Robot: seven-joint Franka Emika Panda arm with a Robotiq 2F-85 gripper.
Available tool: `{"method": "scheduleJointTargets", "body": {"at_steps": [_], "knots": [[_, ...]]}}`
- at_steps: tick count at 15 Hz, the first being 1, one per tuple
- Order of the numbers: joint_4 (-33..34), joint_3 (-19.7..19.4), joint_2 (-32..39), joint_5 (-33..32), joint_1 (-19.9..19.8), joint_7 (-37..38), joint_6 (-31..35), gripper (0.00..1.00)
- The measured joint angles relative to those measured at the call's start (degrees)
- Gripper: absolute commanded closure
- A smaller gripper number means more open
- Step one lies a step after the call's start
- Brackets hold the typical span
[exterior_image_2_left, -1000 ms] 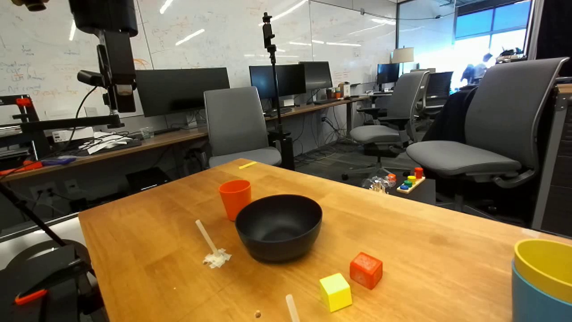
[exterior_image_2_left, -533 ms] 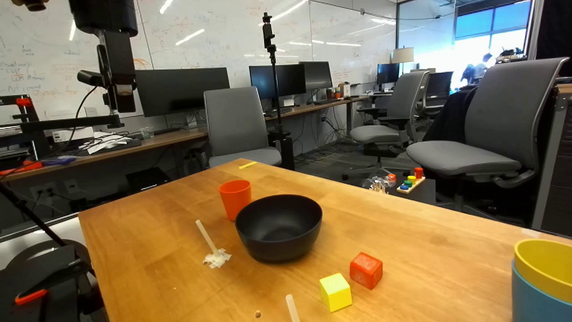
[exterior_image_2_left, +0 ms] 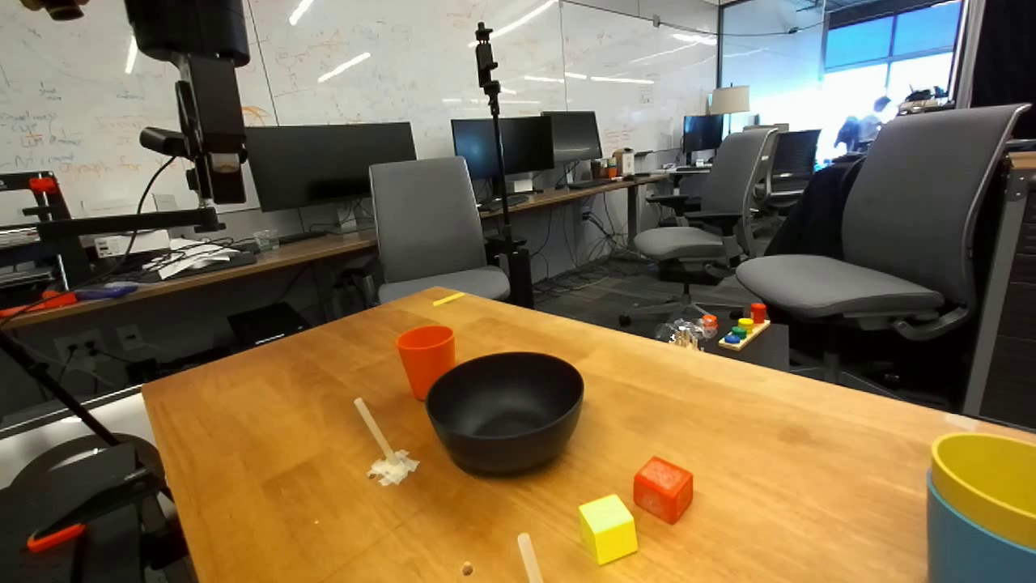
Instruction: Pick the orange and yellow blocks and put them in the bowl
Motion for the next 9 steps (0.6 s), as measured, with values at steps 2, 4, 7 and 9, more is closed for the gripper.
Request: {"method": "scheduleJointTargets", "body": {"at_steps": [2,4,7,9], "knots": [[-0.1,0.0,0.0,0.0,0.0,0.0,0.0,0.00],[-0.1,0.0,0.1,0.0,0.0,0.0,0.2,0.00],[0.4,0.0,0.6,0.0,0.0,0.0,1.2,0.00],[1.4,0.0,1.7,0.0,-0.1,0.3,2.8,0.00]]}}
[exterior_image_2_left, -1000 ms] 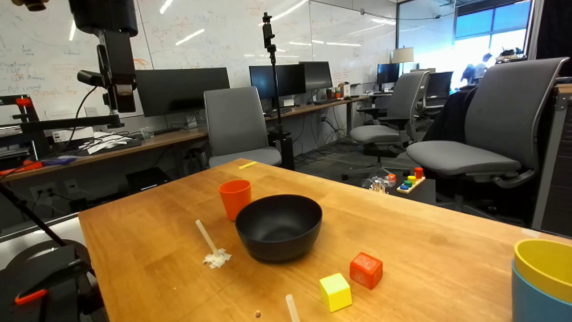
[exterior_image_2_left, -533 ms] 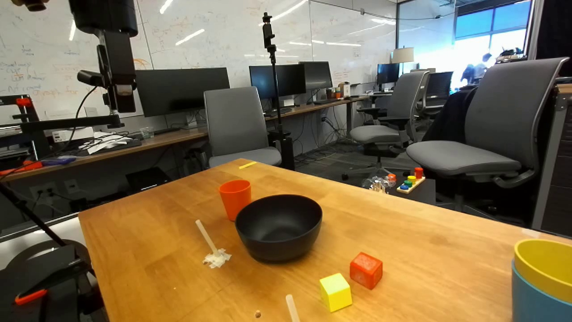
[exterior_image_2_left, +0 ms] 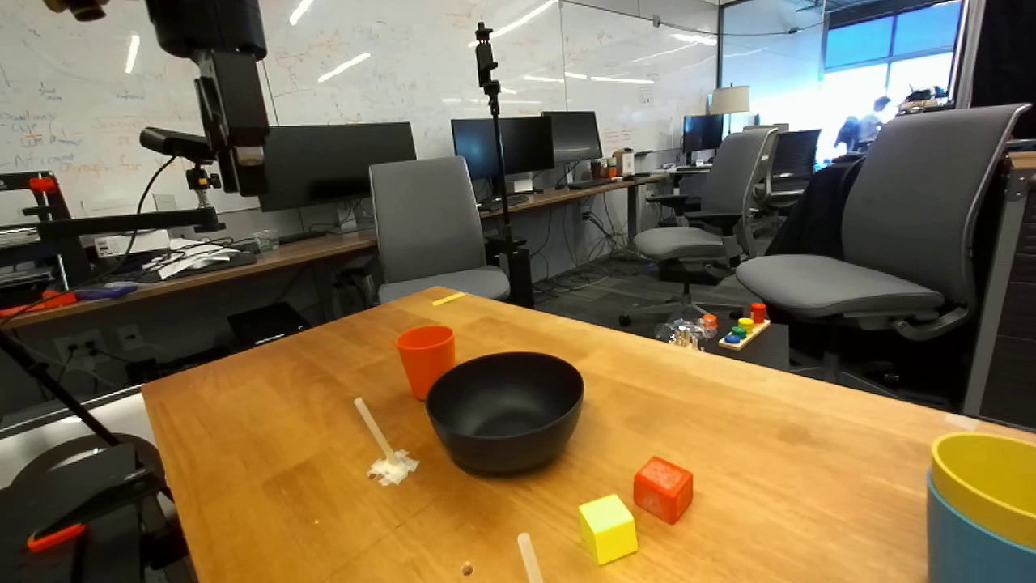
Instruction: Pick the orange and yellow blocks and put them in the bowl
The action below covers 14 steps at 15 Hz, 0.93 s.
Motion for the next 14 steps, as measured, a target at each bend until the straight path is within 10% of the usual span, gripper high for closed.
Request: {"method": "scheduleJointTargets", "body": {"at_steps": [14], "knots": [[17.6,-2.2,20.2,-1.2,-4.9,4.2,5.4,0.00]]}}
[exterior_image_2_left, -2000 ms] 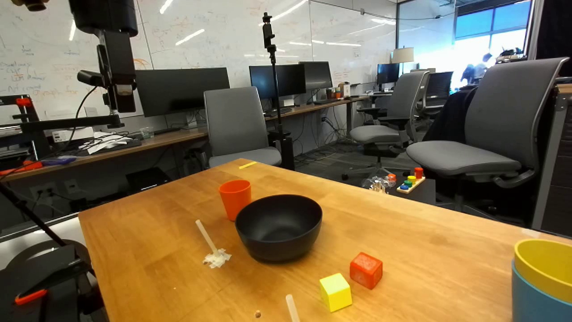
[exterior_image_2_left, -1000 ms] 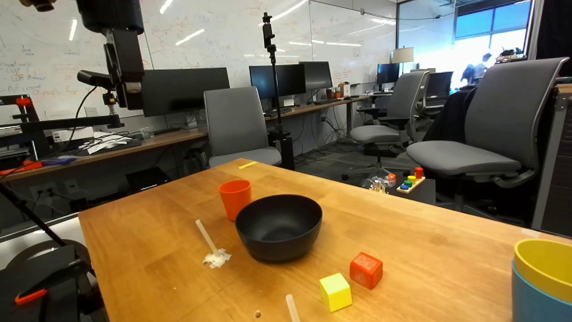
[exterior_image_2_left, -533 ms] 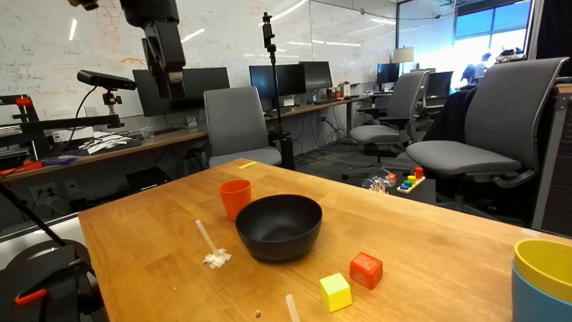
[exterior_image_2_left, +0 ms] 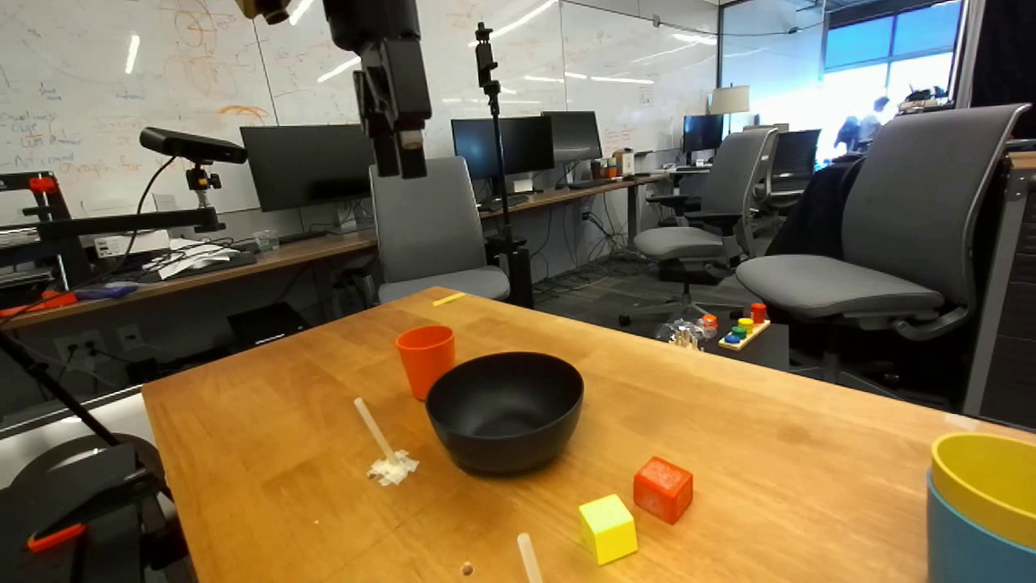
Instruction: Pick the orange and yellow blocks and put them in the bowl
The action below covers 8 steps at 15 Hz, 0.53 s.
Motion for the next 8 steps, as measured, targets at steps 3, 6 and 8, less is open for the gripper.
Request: {"method": "scheduleJointTargets", "body": {"at_steps": [3,6,8], "knots": [[3.6,-1.6,4.4,-0.5,-1.3,1.0,0.0,0.00],[6.9,-3.2,8.1,-0.6,-2.3,1.5,0.0,0.00],[9.1,-4.1,10.3,-0.8,-2.8,1.8,0.0,0.00]]}}
